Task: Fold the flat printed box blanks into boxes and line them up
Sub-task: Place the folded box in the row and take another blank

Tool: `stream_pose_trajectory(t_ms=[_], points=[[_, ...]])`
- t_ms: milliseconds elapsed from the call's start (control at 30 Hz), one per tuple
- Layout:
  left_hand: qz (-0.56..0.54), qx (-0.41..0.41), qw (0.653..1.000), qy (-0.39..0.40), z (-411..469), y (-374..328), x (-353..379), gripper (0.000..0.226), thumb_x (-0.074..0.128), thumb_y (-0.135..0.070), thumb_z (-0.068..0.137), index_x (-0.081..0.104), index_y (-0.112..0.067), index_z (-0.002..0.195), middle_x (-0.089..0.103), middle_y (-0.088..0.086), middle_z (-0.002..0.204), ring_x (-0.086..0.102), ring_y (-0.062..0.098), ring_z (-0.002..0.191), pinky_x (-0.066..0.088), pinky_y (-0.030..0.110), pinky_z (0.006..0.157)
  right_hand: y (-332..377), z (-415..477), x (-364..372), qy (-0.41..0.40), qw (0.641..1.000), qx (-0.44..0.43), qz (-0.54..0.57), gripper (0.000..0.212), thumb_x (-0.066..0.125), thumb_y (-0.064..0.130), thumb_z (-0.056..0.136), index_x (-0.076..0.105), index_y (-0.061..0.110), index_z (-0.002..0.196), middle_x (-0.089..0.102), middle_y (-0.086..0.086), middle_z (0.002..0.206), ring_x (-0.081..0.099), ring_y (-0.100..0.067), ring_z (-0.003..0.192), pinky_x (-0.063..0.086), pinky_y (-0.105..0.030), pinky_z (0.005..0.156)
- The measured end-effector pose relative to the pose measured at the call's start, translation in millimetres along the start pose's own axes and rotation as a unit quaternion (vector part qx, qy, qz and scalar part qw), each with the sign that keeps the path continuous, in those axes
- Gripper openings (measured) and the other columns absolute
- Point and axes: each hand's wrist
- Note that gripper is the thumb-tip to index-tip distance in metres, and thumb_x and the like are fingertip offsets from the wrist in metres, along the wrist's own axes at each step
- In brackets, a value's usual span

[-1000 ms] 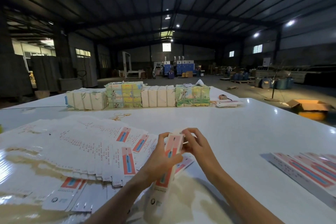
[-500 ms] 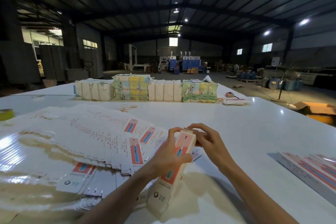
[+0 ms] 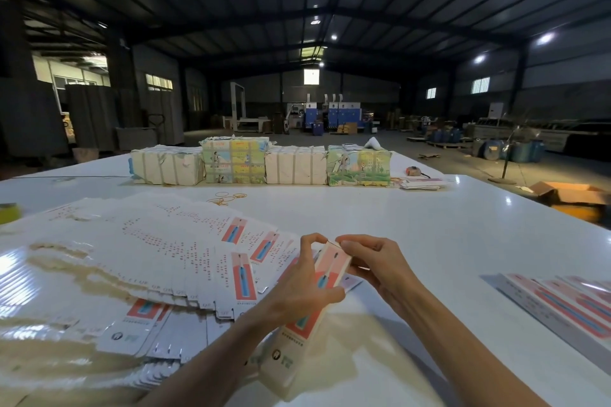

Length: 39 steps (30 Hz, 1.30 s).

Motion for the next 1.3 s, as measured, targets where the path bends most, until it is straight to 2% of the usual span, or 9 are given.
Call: stream_pose_trajectory(t_ms=[233, 400, 600, 733, 833, 933, 1067, 1167, 1300], points=[[-0.009, 0.021, 1.000, 0.019, -1, -2, -2, 0.091, 0.075, -0.057, 0.070, 0.015, -0.055, 0.138, 0.053, -0.017, 0.111, 0.070, 0.015, 0.093, 0.053, 0.012, 0.061, 0, 1, -2, -0.018, 1.000, 0.008, 0.006, 0.022, 0.067, 0.013, 0.101, 0.087, 0.019, 0.093, 0.082, -0.010, 0.100, 0.080, -0.028, 0.092, 0.064, -0.033, 0.070], [-0.008, 0.032, 0.999, 0.019, -2, -2, -1, 0.084, 0.073, -0.058, 0.072, 0.013, -0.065, 0.130, 0.052, -0.024, 0.106, 0.070, 0.015, 0.091, 0.053, 0.012, 0.061, -3, 2, -4, -0.014, 1.000, -0.002, -0.016, 0.021, 0.068, 0.010, 0.099, 0.087, 0.018, 0.092, 0.081, -0.011, 0.098, 0.080, -0.029, 0.091, 0.065, -0.034, 0.073], [0.026, 0.046, 0.999, 0.000, -1, 3, 4, 0.080, 0.073, -0.064, 0.076, 0.019, -0.058, 0.134, 0.053, -0.027, 0.105, 0.070, 0.009, 0.088, 0.050, 0.010, 0.063, -1, 1, -9, 0.005, 1.000, 0.017, -0.022, 0.022, 0.065, 0.003, 0.098, 0.085, 0.009, 0.091, 0.080, -0.017, 0.097, 0.079, -0.031, 0.093, 0.064, -0.033, 0.072], [-0.005, 0.032, 0.999, -0.029, 4, 6, 8, 0.080, 0.076, -0.062, 0.075, 0.020, -0.060, 0.133, 0.058, -0.024, 0.104, 0.072, 0.011, 0.085, 0.050, 0.011, 0.060, -1, -2, -4, 0.017, 1.000, 0.011, 0.001, 0.024, 0.062, 0.009, 0.104, 0.086, 0.012, 0.101, 0.081, -0.012, 0.104, 0.078, -0.029, 0.098, 0.066, -0.037, 0.084], [-0.034, 0.024, 0.997, -0.058, 5, 8, 9, 0.079, 0.077, -0.062, 0.076, 0.018, -0.065, 0.129, 0.056, -0.027, 0.102, 0.071, 0.008, 0.081, 0.045, 0.004, 0.049, -2, -4, 3, 0.040, 0.999, 0.013, 0.020, 0.018, 0.069, 0.015, 0.101, 0.083, 0.013, 0.111, 0.081, -0.008, 0.109, 0.077, -0.025, 0.102, 0.063, -0.036, 0.090], [-0.054, 0.025, 0.996, -0.059, 6, 11, 9, 0.078, 0.078, -0.065, 0.076, 0.023, -0.062, 0.131, 0.056, -0.033, 0.097, 0.072, 0.005, 0.080, 0.043, 0.000, 0.050, -8, -4, 8, 0.004, 1.000, -0.014, -0.008, 0.018, 0.069, 0.011, 0.100, 0.082, 0.013, 0.113, 0.082, -0.004, 0.108, 0.079, -0.023, 0.100, 0.062, -0.042, 0.096], [-0.171, 0.009, 0.984, -0.049, 10, 12, 5, 0.057, 0.068, -0.071, 0.083, 0.038, -0.056, 0.129, 0.070, -0.025, 0.091, 0.077, 0.003, 0.082, 0.063, 0.021, 0.065, -13, -4, 5, -0.004, 0.999, -0.027, -0.039, 0.015, 0.069, 0.010, 0.100, 0.083, 0.011, 0.106, 0.082, -0.008, 0.100, 0.080, -0.028, 0.093, 0.063, -0.045, 0.095], [-0.231, -0.008, 0.970, -0.077, 9, 14, -1, 0.040, 0.064, -0.066, 0.087, 0.044, -0.065, 0.122, 0.074, -0.022, 0.090, 0.079, 0.011, 0.077, 0.061, 0.022, 0.061, -14, -2, 3, -0.006, 0.999, -0.018, -0.037, 0.012, 0.072, 0.012, 0.099, 0.084, 0.010, 0.103, 0.082, -0.010, 0.097, 0.080, -0.030, 0.091, 0.063, -0.044, 0.094], [-0.244, -0.024, 0.966, -0.077, 9, 20, 1, 0.020, 0.066, -0.062, 0.094, 0.060, -0.058, 0.112, 0.078, -0.016, 0.095, 0.080, 0.014, 0.079, 0.063, 0.025, 0.065, -14, -2, 4, 0.013, 0.999, -0.015, -0.027, 0.012, 0.075, 0.013, 0.097, 0.087, 0.015, 0.095, 0.082, -0.015, 0.095, 0.080, -0.031, 0.089, 0.065, -0.038, 0.088]])
Point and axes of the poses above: each hand's wrist, its own z-axis towards the middle knuckle, its own x-axis out of the palm, y = z × x
